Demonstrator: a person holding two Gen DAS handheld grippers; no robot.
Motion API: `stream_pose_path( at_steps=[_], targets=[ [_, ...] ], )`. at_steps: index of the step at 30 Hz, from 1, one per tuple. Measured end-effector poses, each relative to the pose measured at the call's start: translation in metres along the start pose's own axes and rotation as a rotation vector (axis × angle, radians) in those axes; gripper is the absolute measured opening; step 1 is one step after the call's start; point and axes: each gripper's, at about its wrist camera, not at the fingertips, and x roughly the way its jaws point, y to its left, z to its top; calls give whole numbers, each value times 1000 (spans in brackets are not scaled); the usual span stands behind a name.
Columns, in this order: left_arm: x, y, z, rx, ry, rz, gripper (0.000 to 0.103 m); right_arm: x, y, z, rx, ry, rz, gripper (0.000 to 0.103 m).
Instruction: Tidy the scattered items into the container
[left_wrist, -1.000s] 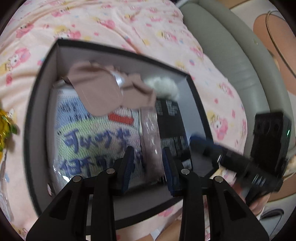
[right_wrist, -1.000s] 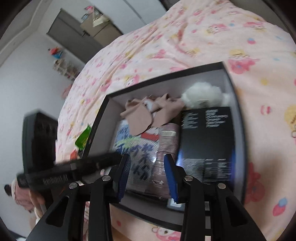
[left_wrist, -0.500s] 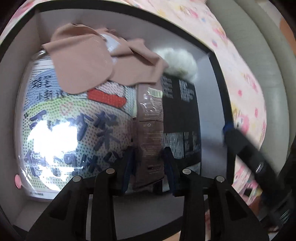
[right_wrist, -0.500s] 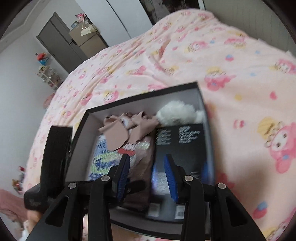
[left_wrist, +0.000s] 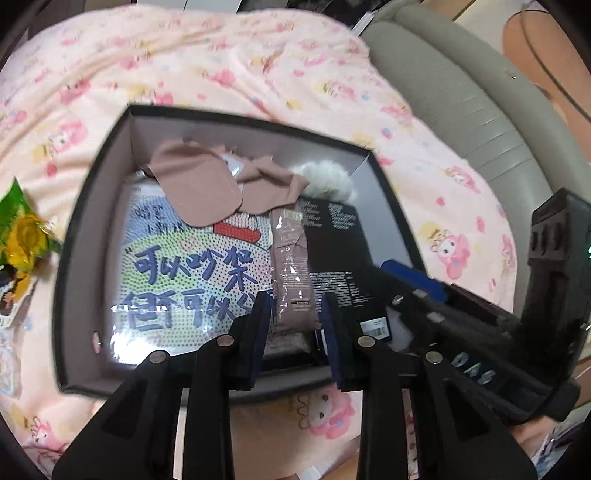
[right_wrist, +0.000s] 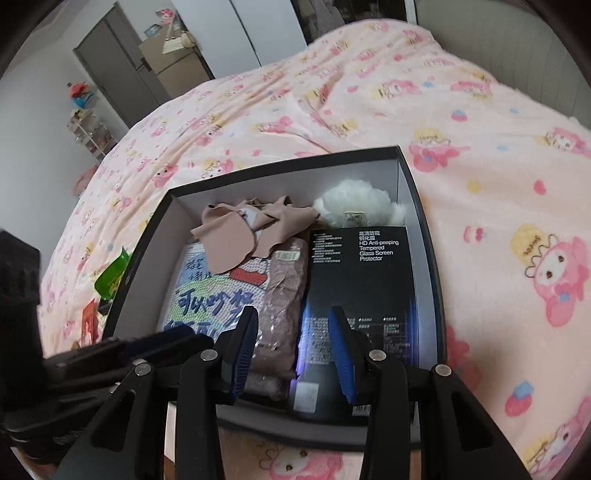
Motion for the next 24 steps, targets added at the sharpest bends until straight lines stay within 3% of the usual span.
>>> stream_pose_path(
  at_steps=[9, 14, 20, 24],
  targets=[
    [-17, -5, -22, 44, -29, -17, 30, -16, 24, -43, -30, -50, -32, 38],
    [-43, 8, -41, 23, -54, -25, 30, -27, 46, -59, -76, -65, 23, 38],
    [-100, 54, -59, -72, -93, 8, 30, -31, 115, -65, -207, -56, 130, 38],
    [-146, 111, -79, -199, -161, 55, 32, -19, 181, -66, -310, 1, 251, 38]
  ],
)
